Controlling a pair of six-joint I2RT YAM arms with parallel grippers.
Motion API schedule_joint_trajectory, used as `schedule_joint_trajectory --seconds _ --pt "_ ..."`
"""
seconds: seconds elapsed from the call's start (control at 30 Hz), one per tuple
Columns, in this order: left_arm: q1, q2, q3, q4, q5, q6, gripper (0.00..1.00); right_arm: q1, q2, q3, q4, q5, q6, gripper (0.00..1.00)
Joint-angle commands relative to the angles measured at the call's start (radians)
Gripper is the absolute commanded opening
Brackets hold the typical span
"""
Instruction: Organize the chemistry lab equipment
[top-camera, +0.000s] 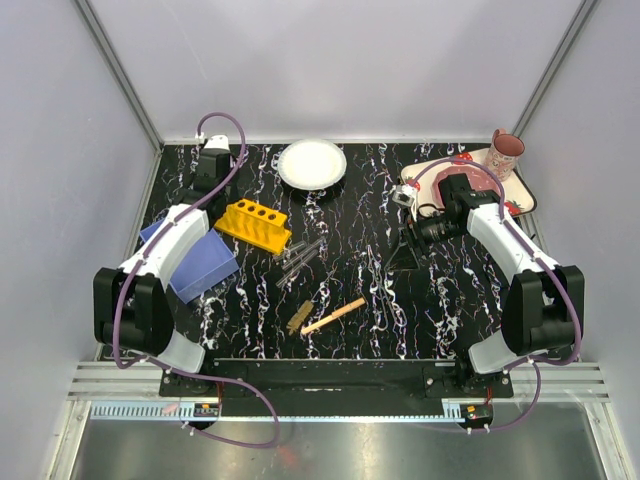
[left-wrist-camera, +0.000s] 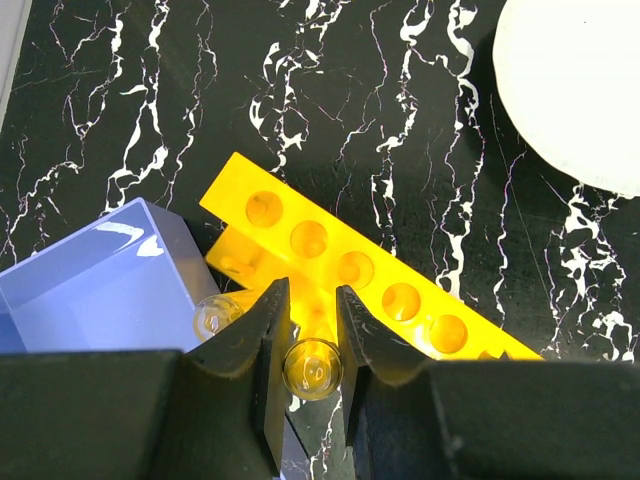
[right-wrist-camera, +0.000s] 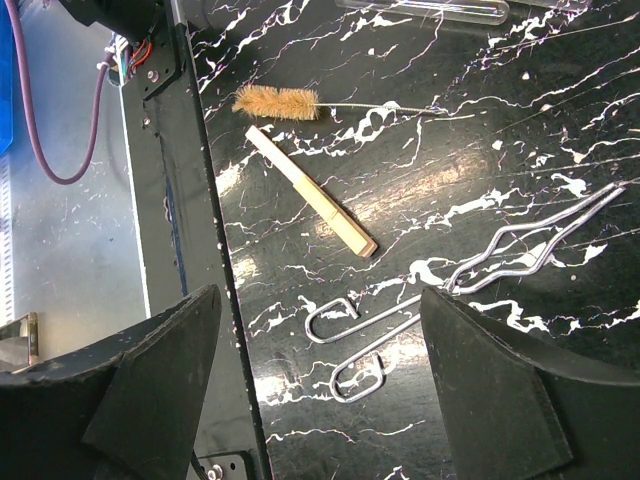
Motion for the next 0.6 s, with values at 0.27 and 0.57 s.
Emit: schedule_joint_trajectory --seconds 0.27,0.57 --pt "0.006 -0.068 0.001 0.019 0.021 -0.008 0.35 -0.011 -0.003 0.043 -0.011 -0.028 -0.029 0.86" --pt "0.006 -0.176 0.074 -0.078 0.03 -0.032 0.66 -0.016 -0.008 0.043 -0.014 -0.028 -0.033 0.86"
